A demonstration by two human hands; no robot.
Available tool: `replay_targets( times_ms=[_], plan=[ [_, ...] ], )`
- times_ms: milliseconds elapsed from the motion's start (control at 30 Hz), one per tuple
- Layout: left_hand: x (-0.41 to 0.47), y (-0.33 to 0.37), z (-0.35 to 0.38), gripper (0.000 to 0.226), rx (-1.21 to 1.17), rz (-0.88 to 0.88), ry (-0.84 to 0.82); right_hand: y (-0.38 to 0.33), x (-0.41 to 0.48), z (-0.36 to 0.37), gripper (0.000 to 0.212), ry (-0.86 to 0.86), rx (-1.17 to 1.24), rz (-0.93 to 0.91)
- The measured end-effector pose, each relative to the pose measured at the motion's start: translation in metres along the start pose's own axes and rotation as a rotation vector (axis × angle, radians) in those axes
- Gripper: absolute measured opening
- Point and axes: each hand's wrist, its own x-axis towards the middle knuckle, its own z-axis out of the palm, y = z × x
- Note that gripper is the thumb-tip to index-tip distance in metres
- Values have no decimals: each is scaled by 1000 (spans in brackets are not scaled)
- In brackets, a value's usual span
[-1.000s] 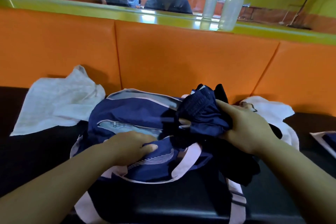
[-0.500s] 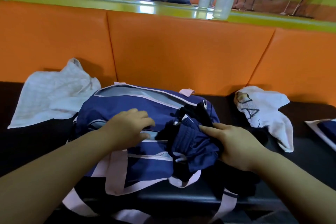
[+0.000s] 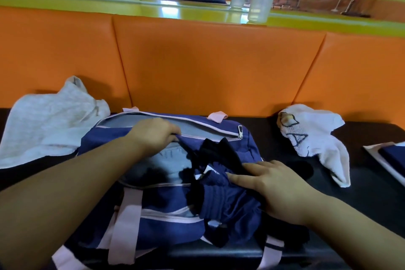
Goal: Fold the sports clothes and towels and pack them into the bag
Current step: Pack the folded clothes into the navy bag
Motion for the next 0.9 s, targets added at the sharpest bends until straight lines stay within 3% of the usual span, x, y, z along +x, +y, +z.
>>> replay_targets(
  times_ms=[267,433,767,900],
  plan=[
    [15,2,-55,15,-159,-46,137,-13,43,-42,50,46,-121,-293],
    [12,8,-90,15,-179,-1,219,-24,80,-55,54,-10,10,-352],
    [13,12,-117,16,-165,48,259,-62,112,-48,66,-72,382,-151],
    [5,1,-116,16,-146,51,220,-61,114,-40,69,-194,310,84]
  ],
)
